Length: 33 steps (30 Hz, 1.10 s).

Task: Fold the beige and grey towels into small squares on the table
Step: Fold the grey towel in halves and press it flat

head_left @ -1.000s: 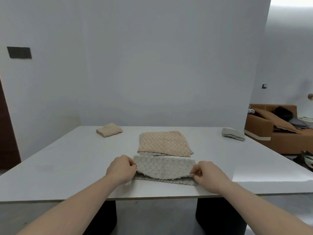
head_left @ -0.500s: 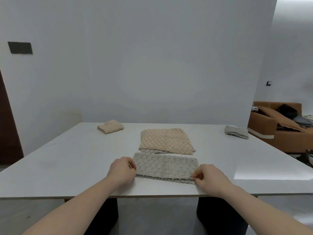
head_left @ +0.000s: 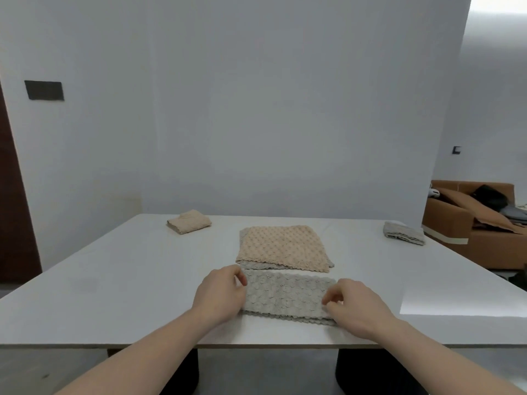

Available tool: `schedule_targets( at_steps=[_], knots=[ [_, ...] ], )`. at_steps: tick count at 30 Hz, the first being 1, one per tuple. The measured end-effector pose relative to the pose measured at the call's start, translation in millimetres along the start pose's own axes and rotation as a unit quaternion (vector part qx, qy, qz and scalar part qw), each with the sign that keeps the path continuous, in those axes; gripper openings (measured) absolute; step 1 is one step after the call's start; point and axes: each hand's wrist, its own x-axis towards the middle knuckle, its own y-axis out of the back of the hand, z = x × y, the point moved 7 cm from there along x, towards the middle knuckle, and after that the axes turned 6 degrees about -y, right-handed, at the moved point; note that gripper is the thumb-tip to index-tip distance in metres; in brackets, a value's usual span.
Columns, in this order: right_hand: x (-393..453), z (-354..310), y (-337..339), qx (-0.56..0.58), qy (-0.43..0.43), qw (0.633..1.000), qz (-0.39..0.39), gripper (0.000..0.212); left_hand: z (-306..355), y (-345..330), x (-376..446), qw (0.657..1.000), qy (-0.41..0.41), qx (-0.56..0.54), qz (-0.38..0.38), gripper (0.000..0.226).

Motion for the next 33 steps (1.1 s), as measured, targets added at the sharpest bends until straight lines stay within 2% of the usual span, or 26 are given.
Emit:
schedule_targets(
  at_steps=[2, 5, 7, 10, 12, 14, 22, 28, 33],
  knots=[
    [5.4, -3.0, -2.2, 0.056, -0.013, 0.997, 0.044, 0.021, 19.3, -4.0, 7.3, 1.0, -0.03, -0.001, -0.006, 0.015],
    [16.6, -11.2, -17.3, 0.066, -0.021, 0.996, 0.05, 0.044, 41.7, -20.6, 18.8, 0.996, -0.072, 0.021, -0.051, 0.024],
    [25.2, -15.8, -32.0, 0.064, -0.035, 0.997, 0.027, 0.057, 51.3, -37.4, 26.7, 0.987, -0.107, 0.077, -0.094, 0.035],
    [36.9, -11.0, -59.4, 0.009, -0.077, 0.997, -0.026, 0.063, 53.9, -66.1, 33.1, 0.969, -0.141, 0.143, -0.146, 0.051],
    [41.6, -5.2, -71.9, -0.032, -0.09, 0.994, -0.056, 0.065, 44.2, -89.5, 33.7, 0.956, -0.128, 0.156, -0.212, 0.062],
    [45.8, -1.4, -73.4, -0.043, -0.083, 0.994, -0.062, 0.066, 31.3, -105.6, 34.9, 0.95, -0.099, 0.163, -0.247, 0.069],
    [75.9, 10.8, -73.4, -0.072, -0.032, 0.994, -0.078, 0.069, 25.1, -121.1, 51.4, 0.949, -0.068, 0.18, -0.248, 0.077],
    [90.4, 27.1, -70.0, -0.044, -0.017, 0.997, -0.061, 0.076, 20.3, -120.5, 67.8, 0.933, -0.037, 0.201, -0.297, 0.093],
    [84.6, 24.1, -63.3, 0.017, -0.012, 1.0, -0.022, 0.075, 16.3, -120.3, 66.6, 0.956, -0.035, 0.177, -0.231, 0.098]
  ],
)
